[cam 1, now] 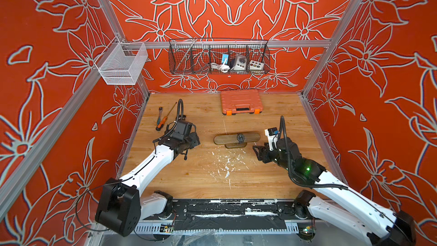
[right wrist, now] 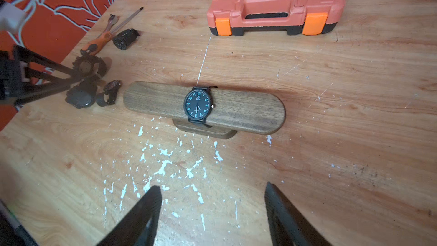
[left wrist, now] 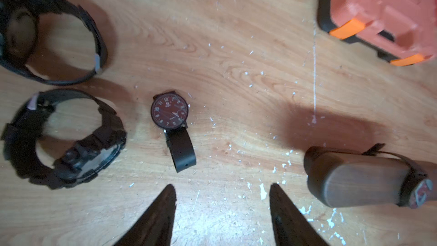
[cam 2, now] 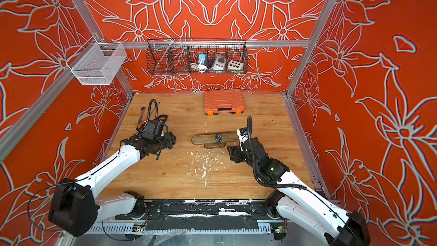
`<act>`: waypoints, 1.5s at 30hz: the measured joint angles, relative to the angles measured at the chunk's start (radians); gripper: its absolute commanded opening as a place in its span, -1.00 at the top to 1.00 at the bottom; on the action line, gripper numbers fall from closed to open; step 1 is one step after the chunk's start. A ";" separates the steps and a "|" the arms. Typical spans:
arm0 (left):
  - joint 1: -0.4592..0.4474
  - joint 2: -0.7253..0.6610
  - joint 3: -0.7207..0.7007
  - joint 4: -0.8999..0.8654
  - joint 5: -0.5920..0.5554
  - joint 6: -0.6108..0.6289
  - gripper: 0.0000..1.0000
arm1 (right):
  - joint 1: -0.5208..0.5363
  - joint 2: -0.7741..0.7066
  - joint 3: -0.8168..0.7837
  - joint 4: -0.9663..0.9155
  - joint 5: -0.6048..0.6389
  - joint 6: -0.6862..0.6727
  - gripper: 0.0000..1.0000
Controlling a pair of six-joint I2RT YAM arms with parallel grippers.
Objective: Place watch on stand
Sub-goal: Place the watch on the stand, then pick up the watch at the center of the board.
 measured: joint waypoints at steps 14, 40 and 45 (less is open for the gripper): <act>0.050 0.217 0.025 -0.005 -0.001 -0.017 -0.18 | 0.000 -0.164 -0.060 -0.079 -0.028 0.018 -0.43; -0.011 0.292 0.024 0.082 -0.008 0.135 0.80 | 0.000 -0.160 -0.060 -0.098 -0.032 0.036 -0.43; -0.124 0.156 -0.043 0.153 -0.075 0.212 0.85 | 0.000 -0.155 -0.059 -0.102 -0.033 0.046 -0.42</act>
